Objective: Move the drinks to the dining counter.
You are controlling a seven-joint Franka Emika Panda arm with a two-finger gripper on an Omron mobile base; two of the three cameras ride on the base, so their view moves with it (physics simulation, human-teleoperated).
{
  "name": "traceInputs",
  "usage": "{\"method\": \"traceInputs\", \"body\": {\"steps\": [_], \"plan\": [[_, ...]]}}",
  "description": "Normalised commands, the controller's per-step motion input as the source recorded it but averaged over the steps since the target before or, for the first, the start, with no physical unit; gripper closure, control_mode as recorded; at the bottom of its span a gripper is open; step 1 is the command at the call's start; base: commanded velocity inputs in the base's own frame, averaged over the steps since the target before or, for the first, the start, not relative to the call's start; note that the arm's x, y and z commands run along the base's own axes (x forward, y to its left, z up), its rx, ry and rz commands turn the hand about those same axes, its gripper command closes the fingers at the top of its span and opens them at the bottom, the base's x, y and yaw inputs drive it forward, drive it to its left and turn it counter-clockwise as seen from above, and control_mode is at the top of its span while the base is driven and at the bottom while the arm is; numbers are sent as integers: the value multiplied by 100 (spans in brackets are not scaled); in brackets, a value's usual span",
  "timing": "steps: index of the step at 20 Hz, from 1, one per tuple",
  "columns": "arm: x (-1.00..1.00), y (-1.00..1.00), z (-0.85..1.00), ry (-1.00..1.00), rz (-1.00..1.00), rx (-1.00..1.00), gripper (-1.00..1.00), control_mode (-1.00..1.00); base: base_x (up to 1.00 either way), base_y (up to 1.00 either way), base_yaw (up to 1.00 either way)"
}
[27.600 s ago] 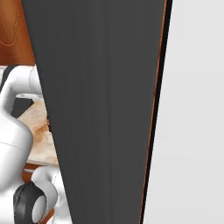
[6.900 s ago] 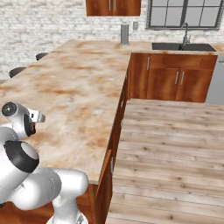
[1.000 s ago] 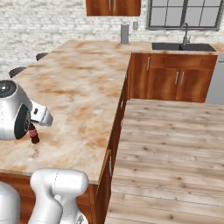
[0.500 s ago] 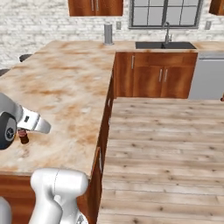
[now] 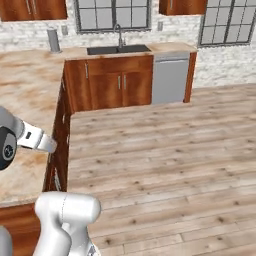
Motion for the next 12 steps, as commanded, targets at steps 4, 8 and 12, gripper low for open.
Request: {"method": "traceInputs", "body": {"steps": [4,8,12], "plan": [[0,0,0,0,0,0,-100,100,0,-7,-99],[0,0,0,0,0,0,-100,100,0,0,-100],[0,0,0,0,0,0,-100,100,0,-3,-99]]}}
